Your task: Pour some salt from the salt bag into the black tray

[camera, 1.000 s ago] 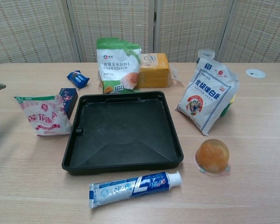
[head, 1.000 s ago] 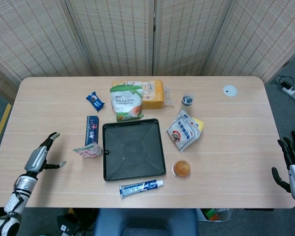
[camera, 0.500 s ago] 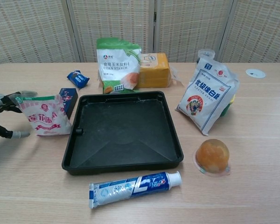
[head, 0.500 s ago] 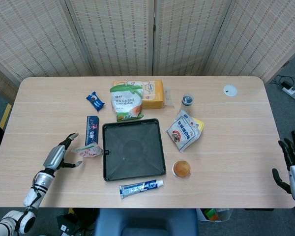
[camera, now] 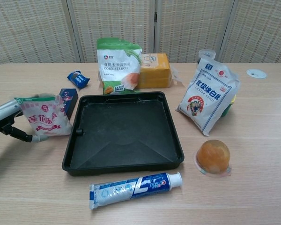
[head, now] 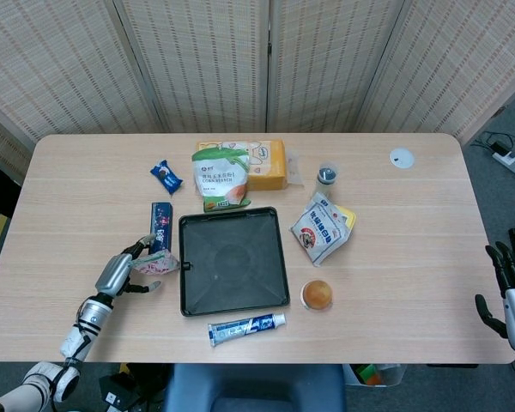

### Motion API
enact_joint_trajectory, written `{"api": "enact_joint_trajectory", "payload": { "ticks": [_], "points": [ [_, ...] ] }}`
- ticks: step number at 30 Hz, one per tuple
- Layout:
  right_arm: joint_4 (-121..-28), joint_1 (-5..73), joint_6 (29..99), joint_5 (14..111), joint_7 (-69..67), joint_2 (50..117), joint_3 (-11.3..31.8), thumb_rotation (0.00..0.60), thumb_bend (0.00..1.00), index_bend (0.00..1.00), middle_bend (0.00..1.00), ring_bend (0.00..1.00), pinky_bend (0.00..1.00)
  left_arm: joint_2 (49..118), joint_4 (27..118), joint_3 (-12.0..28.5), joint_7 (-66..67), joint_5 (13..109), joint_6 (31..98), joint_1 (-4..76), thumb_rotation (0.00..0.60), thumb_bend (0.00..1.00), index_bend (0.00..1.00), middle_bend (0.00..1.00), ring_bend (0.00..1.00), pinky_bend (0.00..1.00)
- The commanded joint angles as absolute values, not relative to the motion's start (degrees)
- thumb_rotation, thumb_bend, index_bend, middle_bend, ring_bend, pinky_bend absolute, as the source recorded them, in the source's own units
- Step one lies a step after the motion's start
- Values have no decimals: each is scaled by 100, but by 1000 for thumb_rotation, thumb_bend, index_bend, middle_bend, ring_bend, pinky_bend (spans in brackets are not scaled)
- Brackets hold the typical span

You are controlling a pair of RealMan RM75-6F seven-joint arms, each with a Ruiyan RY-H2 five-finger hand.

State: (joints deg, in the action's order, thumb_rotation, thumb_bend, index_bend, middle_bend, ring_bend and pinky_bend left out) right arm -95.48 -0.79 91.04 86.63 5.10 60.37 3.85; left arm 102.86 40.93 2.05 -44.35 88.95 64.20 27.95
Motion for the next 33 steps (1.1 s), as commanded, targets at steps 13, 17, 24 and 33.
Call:
{"api": "enact_joint_trajectory", "payload": {
  "ticks": [13,17,24,33],
  "points": [
    [-9615,-101,9103,8623,554,5987,399,600,421,41,75,123,37,10932,3128,203,-4891,8871,6739,2847,600,252,213,226,278,260],
    [-9632,-94,9087,8613,564,5978,406,600,421,41,75,125,37,11005,2975,212,-4942,8839,6761,2848,600,253,242,243,288,271],
    [-9677,-87,9058,8595,613,5959,409,600,421,42,75,127,37,11121,2701,199,-5057,8846,7001,2786,600,253,327,304,341,303],
    [-9742,-76,9036,8595,675,5939,410,600,420,42,75,128,37,11257,2487,147,-5172,8892,7217,2747,600,253,363,340,366,322]
  ]
}}
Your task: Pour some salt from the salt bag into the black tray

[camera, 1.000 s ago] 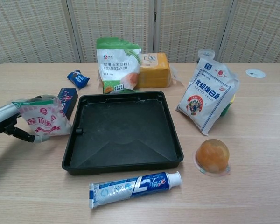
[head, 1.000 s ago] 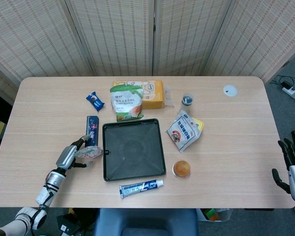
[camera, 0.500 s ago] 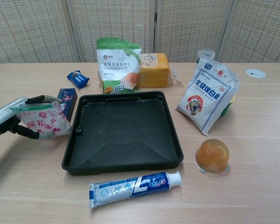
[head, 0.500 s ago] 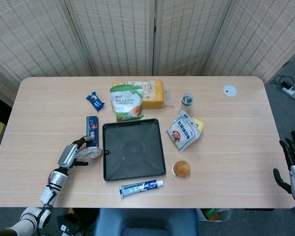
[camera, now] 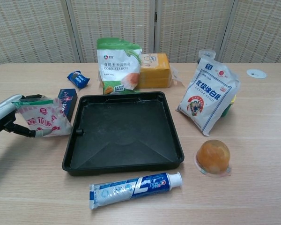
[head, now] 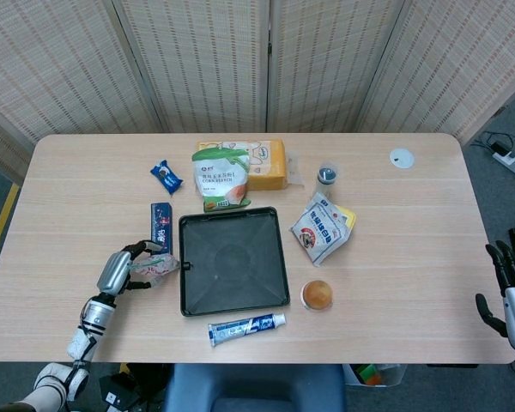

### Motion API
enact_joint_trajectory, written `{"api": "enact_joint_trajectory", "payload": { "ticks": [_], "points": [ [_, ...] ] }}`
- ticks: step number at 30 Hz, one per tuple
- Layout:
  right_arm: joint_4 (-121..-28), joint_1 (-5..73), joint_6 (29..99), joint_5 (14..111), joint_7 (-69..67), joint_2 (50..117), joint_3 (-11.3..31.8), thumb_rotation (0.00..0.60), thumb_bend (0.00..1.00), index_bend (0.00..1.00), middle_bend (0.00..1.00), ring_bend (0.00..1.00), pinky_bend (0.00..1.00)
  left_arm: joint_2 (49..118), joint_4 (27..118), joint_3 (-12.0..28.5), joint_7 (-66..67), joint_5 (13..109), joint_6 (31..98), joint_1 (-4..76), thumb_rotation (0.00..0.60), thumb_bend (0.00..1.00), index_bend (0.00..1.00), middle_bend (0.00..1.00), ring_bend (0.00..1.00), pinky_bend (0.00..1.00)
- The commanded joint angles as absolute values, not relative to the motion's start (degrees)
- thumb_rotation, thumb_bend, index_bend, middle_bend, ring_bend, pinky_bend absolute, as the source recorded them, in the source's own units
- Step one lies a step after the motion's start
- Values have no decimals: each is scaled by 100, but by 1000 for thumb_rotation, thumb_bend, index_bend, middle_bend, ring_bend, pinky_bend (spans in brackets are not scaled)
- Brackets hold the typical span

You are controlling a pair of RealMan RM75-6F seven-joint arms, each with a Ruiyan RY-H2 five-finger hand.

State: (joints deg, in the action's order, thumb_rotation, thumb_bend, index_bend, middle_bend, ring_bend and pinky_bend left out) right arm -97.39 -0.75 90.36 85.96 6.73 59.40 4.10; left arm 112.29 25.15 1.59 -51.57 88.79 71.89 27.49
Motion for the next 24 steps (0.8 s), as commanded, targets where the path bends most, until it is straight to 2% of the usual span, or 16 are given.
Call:
{"api": "enact_joint_trajectory", "payload": {
  "ticks": [1,12,18,24],
  "points": [
    [-9747,-78,9036,8595,679,5937,408,600,421,42,75,129,37,11278,2465,145,-5172,8895,7236,2749,600,253,364,344,371,325],
    [-9802,-102,9046,8578,708,5906,399,600,421,41,75,129,37,11466,2181,101,-5139,8946,7308,2837,600,253,379,362,392,337],
    [-9792,-100,9035,8572,692,5910,400,600,421,41,75,131,37,11510,2021,67,-5068,8968,7314,2866,600,257,426,426,452,370],
    [-9786,-105,9039,8568,675,5906,402,600,422,41,75,132,37,11508,1894,0,-4993,9006,7283,2869,600,313,457,453,480,419]
  ]
}}
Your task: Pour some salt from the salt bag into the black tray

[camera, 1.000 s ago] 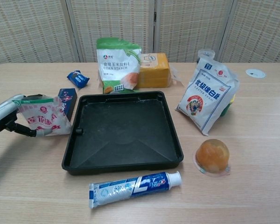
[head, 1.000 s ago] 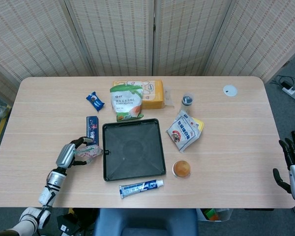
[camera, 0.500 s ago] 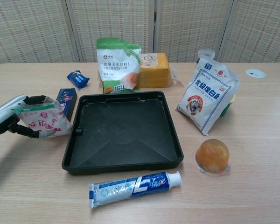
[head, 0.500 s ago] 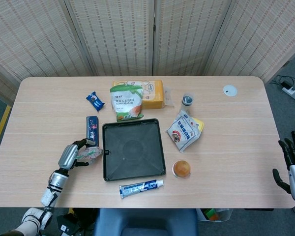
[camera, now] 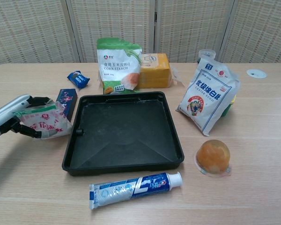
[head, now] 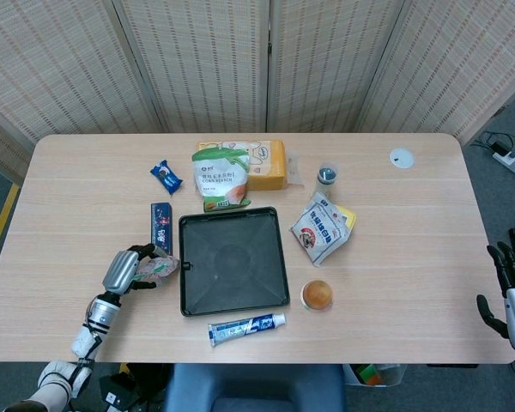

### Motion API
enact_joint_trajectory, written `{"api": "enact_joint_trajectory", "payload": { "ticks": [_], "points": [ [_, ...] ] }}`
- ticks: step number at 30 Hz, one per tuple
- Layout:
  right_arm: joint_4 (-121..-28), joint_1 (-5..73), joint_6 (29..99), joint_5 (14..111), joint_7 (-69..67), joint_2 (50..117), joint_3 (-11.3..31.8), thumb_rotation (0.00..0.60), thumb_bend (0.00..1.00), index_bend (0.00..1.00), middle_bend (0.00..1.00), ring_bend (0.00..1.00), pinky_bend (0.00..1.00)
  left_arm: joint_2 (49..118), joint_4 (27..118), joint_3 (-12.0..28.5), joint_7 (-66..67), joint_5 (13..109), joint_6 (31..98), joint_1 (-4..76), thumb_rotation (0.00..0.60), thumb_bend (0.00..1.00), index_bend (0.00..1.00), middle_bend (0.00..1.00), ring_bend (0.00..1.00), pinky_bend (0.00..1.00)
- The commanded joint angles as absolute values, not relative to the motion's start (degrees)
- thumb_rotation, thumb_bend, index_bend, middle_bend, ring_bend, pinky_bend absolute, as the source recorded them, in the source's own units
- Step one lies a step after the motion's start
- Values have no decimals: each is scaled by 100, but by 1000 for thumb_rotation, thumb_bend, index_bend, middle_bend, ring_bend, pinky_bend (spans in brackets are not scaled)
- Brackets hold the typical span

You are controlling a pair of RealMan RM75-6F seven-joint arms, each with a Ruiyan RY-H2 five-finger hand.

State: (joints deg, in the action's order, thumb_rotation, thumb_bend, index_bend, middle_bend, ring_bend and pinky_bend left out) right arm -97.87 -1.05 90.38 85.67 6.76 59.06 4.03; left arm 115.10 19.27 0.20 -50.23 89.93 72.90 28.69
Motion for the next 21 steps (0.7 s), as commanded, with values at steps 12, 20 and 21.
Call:
{"api": "enact_joint_trajectory", "payload": {
  "ticks": [12,20,21],
  "points": [
    [-9802,-117,9071,8596,670,5894,403,600,421,42,75,134,37,11416,1741,-114,-4981,9074,7323,2829,600,637,537,575,595,570],
    [-9813,-127,9106,8641,656,5887,399,600,420,41,75,134,37,11134,1869,-199,-5160,9156,7490,2797,600,695,592,678,686,666],
    [-9812,-126,9108,8647,655,5889,399,600,421,41,75,134,37,11088,1888,-219,-5160,9178,7512,2800,600,699,597,692,699,682]
  ]
}}
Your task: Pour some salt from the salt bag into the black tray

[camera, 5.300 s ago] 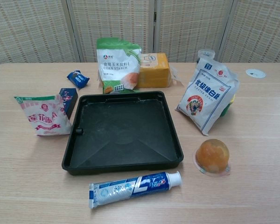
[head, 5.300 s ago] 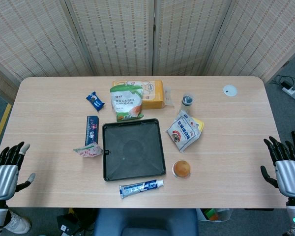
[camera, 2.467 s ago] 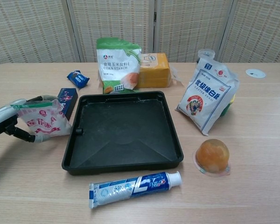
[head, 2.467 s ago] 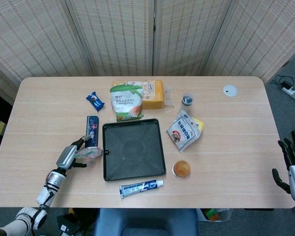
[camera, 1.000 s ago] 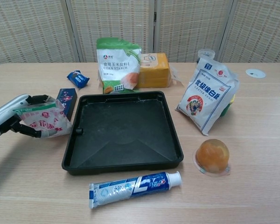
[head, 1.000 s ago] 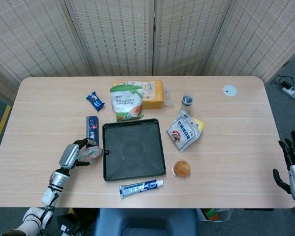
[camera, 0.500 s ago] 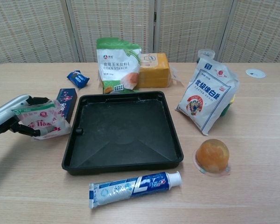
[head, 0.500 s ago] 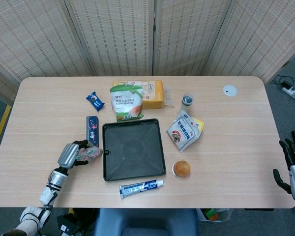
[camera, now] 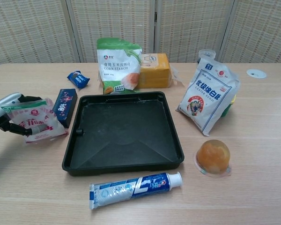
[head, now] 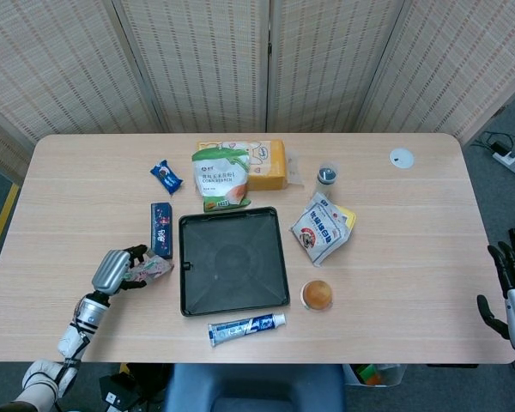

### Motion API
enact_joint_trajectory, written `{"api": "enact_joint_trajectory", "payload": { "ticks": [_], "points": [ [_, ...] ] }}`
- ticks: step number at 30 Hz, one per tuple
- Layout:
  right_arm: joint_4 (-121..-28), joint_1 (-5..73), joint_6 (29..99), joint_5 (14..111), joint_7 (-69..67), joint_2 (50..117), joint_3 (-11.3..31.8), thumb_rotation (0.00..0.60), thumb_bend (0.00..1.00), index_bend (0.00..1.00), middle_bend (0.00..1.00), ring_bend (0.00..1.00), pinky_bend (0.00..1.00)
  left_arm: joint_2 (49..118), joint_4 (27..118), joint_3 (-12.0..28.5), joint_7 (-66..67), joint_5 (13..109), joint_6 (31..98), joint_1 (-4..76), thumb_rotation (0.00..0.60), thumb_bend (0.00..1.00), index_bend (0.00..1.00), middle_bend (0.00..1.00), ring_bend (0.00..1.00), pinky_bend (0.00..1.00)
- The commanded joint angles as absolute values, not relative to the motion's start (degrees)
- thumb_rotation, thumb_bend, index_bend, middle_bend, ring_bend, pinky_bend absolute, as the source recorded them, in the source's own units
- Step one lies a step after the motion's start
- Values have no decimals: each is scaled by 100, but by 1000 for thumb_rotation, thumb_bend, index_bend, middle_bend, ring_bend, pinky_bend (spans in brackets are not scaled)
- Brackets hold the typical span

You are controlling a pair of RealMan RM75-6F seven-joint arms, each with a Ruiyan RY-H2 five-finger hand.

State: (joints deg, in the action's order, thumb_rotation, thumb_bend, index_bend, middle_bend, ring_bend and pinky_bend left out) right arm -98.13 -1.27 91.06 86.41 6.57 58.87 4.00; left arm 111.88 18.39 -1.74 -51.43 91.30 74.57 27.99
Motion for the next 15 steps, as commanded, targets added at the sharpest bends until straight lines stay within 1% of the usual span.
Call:
{"api": "enact_joint_trajectory", "payload": {
  "ticks": [1,7,10,15],
  "points": [
    [-9811,-125,9110,8653,652,5890,399,600,421,41,75,134,37,11037,1910,-243,-5161,9204,7533,2803,600,704,601,702,709,698],
    [-9811,-125,9150,8726,639,5891,394,600,420,41,75,133,37,10572,2108,-394,-4970,9425,7791,2925,600,715,612,715,724,730],
    [-9801,-112,9146,8758,628,5893,393,600,421,41,75,135,37,10214,2362,-456,-4749,9554,7892,3079,600,715,613,718,725,733],
    [-9777,-67,9119,8829,608,5879,397,600,420,41,75,135,37,9463,3277,-478,-3987,9729,7905,3427,600,715,605,723,731,734]
  ]
}}
